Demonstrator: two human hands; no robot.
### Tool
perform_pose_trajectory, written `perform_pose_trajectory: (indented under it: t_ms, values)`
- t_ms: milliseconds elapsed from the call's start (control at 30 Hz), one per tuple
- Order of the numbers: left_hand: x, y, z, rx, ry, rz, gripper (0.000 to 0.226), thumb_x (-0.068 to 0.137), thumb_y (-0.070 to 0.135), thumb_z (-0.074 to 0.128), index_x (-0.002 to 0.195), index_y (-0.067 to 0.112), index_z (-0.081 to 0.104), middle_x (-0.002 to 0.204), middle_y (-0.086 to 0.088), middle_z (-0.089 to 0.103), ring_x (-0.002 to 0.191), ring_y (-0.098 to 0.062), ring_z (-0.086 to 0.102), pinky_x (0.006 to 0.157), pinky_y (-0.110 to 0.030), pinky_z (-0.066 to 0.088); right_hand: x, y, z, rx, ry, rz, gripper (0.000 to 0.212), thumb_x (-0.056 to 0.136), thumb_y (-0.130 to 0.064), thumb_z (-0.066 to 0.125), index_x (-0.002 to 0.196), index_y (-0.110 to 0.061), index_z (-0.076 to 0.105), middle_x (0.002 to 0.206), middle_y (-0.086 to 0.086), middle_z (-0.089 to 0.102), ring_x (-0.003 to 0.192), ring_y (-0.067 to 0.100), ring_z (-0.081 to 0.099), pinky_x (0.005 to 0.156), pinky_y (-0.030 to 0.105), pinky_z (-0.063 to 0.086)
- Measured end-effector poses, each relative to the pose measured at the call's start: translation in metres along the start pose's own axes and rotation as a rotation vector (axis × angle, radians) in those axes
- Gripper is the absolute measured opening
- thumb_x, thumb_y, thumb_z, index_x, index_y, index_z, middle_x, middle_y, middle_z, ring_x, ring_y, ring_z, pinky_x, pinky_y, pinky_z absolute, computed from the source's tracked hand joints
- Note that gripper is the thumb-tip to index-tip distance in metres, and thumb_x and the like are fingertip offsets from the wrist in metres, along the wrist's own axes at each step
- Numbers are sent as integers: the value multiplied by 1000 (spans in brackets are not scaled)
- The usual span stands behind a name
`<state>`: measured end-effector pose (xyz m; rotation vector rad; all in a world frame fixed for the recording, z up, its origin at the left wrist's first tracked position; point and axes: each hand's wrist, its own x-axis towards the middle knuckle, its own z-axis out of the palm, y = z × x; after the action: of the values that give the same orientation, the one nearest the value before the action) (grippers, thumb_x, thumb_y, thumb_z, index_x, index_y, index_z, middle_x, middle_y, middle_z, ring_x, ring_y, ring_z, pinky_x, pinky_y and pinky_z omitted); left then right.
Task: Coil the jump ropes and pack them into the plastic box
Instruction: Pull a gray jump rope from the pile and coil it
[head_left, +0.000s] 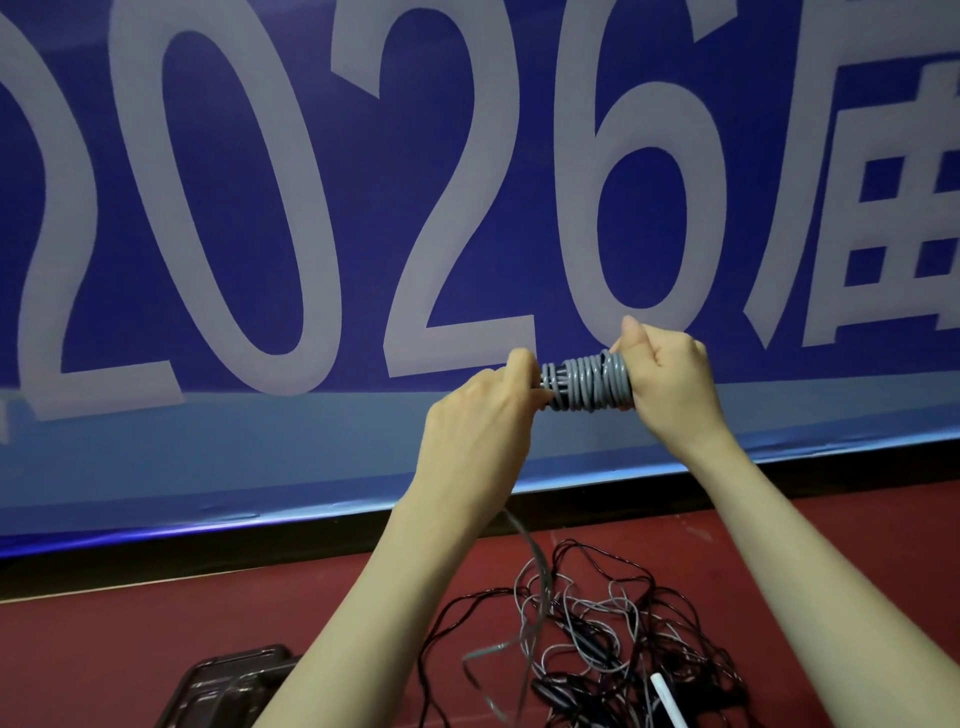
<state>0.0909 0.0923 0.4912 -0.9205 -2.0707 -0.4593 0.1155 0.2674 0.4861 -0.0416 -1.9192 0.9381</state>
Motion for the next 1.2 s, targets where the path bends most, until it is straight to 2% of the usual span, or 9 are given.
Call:
perform_pose_trajectory:
  t_ms: [133, 233, 333, 500, 600, 733, 867, 1033, 1200]
  values:
    - [-1, -10, -2, -25, 104, 69, 34, 83, 49, 55, 91, 16, 58, 75, 4, 60, 60, -18, 53, 40, -29, 37, 4, -2, -8, 81, -188, -10, 49, 104, -22, 39, 66, 4, 54, 47, -2, 47, 43, 8, 41, 43, 18, 32]
    - [0, -17, -7, -248, -20, -82, 44, 81, 64, 50, 90, 22, 63, 89, 8, 54, 75, -14, 54, 56, -33, 44, 5, -5, -15, 201, -280, 10, 49, 105, -22, 38, 64, -1, 56, 44, -5, 49, 41, 4, 44, 42, 16, 35]
    - [0, -25, -4, -426, -169, -169, 55, 75, 74, 45, 83, 24, 65, 82, 10, 53, 73, -10, 53, 63, -36, 46, 5, -9, -19, 254, -343, 8, 49, 105, -22, 38, 65, 1, 56, 46, -3, 50, 43, 7, 45, 42, 17, 35]
    - [-6, -33, -3, -908, -520, -217, 46, 92, 46, 56, 81, 2, 61, 64, 1, 50, 60, -14, 41, 62, -28, 34, 4, -12, -28, 322, -455, 42, 48, 103, -22, 41, 67, 8, 55, 49, 3, 51, 43, 12, 45, 42, 20, 34]
    - [-9, -28, -7, -1116, -597, -232, 39, 89, 49, 49, 71, 22, 71, 67, 5, 59, 60, -9, 46, 62, -18, 38, 2, -16, -27, 385, -479, 65, 49, 103, -23, 41, 68, 9, 56, 50, 6, 51, 43, 15, 45, 41, 20, 33]
    - [-7, -11, -3, -1474, -461, -451, 41, 87, 46, 46, 57, 23, 62, 52, 7, 44, 47, -6, 34, 52, -19, 30, 2, -20, -20, 496, -364, 129, 49, 103, -24, 39, 68, 4, 57, 47, 3, 51, 40, 12, 45, 39, 19, 33]
    - [2, 7, 4, -1771, -261, -702, 26, 101, 25, 39, 80, 20, 52, 49, 9, 35, 39, -2, 26, 46, -17, 22, 2, -22, -11, 537, -152, 215, 47, 103, -25, 41, 63, -7, 56, 45, -3, 48, 38, 9, 44, 38, 17, 34]
    - [6, 12, 13, -1781, 5, -595, 32, 92, -4, 32, 99, 16, 55, 60, 5, 40, 47, -5, 26, 45, -17, 22, 0, -25, 3, 551, 52, 311, 46, 103, -24, 41, 61, -11, 53, 40, -7, 46, 35, 7, 44, 36, 15, 32]
    - [3, 10, 11, -1784, 25, -498, 33, 79, 21, 49, 110, 17, 57, 67, 8, 48, 48, -5, 28, 41, -14, 26, -3, -28, 11, 561, 136, 320, 45, 104, -24, 39, 62, -11, 51, 41, -8, 47, 37, 6, 46, 37, 15, 35]
